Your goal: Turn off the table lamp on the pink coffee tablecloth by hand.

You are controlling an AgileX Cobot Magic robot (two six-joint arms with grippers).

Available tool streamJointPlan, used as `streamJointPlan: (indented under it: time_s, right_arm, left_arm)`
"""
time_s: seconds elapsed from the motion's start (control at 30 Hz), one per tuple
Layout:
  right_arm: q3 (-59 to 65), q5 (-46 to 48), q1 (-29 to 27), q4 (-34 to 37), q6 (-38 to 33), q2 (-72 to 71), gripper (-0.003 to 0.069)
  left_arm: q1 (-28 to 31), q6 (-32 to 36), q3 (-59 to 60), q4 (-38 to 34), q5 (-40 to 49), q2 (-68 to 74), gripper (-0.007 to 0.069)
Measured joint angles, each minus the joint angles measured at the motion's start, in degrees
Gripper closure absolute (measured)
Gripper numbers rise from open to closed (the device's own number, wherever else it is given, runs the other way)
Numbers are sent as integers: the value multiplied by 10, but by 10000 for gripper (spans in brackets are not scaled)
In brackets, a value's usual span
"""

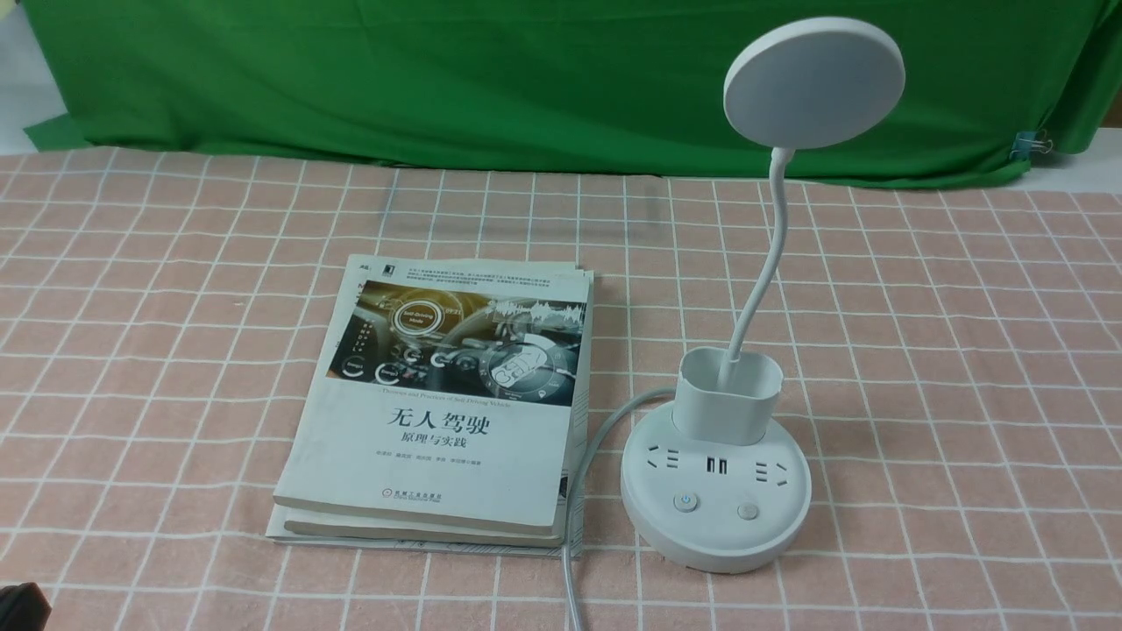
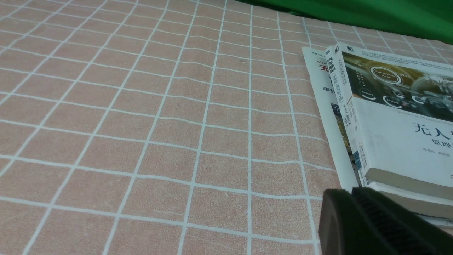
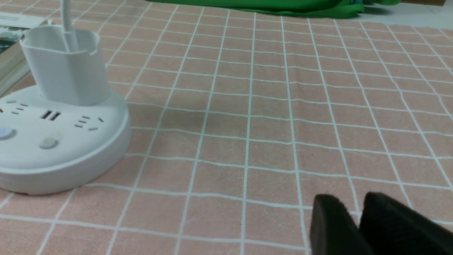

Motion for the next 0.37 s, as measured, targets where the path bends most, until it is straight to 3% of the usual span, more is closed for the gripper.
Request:
streamJointPlan:
  time_s: [0.37]
  right_arm:
    - [0,0,0,0,0,0,430]
  left_arm:
    - [0,0,0,0,0,0,618]
